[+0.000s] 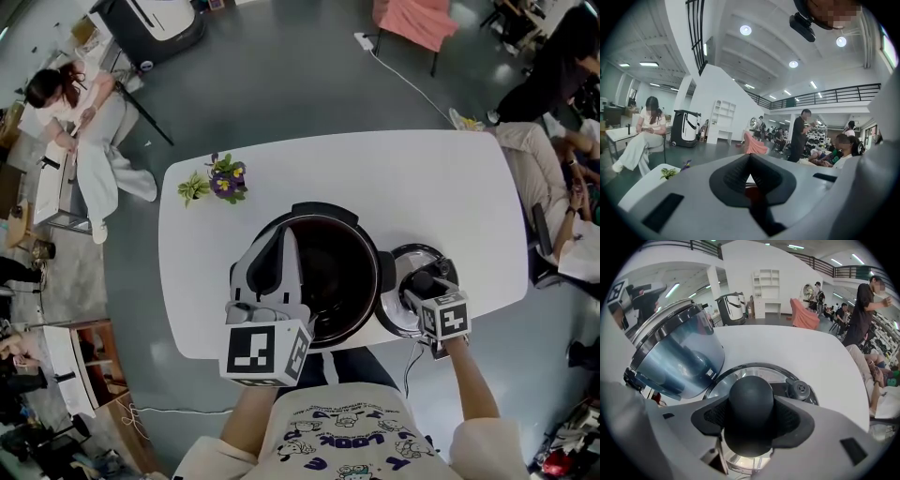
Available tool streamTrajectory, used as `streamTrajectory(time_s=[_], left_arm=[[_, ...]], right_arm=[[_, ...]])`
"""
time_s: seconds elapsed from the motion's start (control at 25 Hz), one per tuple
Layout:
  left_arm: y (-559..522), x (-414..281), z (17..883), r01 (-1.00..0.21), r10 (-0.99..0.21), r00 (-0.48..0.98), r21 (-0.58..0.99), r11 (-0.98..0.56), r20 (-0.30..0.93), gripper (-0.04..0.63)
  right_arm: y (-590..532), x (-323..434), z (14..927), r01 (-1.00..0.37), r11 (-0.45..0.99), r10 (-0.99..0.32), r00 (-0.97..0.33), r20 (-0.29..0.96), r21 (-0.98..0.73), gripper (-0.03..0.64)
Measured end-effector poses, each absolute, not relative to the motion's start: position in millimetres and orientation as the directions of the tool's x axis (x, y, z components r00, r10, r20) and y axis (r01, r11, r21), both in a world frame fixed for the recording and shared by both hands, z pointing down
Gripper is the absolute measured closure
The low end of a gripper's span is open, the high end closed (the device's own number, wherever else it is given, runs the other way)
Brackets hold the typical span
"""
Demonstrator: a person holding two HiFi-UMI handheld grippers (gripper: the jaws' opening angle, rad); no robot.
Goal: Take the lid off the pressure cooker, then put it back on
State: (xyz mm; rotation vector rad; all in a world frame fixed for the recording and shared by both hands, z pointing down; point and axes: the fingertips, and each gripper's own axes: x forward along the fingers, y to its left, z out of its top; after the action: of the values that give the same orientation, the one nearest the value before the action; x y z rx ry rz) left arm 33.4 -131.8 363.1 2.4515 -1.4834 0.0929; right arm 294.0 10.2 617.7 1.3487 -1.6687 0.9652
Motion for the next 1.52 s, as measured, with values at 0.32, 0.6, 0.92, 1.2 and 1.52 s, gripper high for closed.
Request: streamTrajectory(time_s=[0.32,0.6,0.92,1.2,1.52], left_arm=[[-131.2,42.2,357.7,-0.872,-0.856,0.482,0.196,-0.448,0.186,0.581],[-129.0,49.2,351.7,-0.862,-0.851,0.498,0.205,-0.464,0.167,0.581],[-124.4,44.4,338.4,-0.866,-0.86,0.488,0.204,-0.457,0.147,0.581],[-118.7,26.9,331.1,-0.875,-0.876,0.466,0.209,-0.436,0.122,0.581],[-108.0,-11.9,315.5,-0.906,-0.912,0.394,0.214,-0.365,0.112,0.581]], right_arm=[[20.9,302.6,578.8,-0.972,0.202,-0.395,-0.192,0.898,-0.119,0.324],[26.3,307.2,535.2,-0.961,0.24,-0.402,-0.227,0.887,-0.137,0.324],[32.5,310.4,476.2,-0.937,0.31,-0.381,-0.276,0.883,-0.159,0.324],[26.1,295.0,428.3,-0.896,0.428,-0.362,-0.292,0.885,-0.12,0.324],[2.8,250.5,383.1,-0.832,0.537,-0.352,-0.372,0.859,-0.141,0.324]])
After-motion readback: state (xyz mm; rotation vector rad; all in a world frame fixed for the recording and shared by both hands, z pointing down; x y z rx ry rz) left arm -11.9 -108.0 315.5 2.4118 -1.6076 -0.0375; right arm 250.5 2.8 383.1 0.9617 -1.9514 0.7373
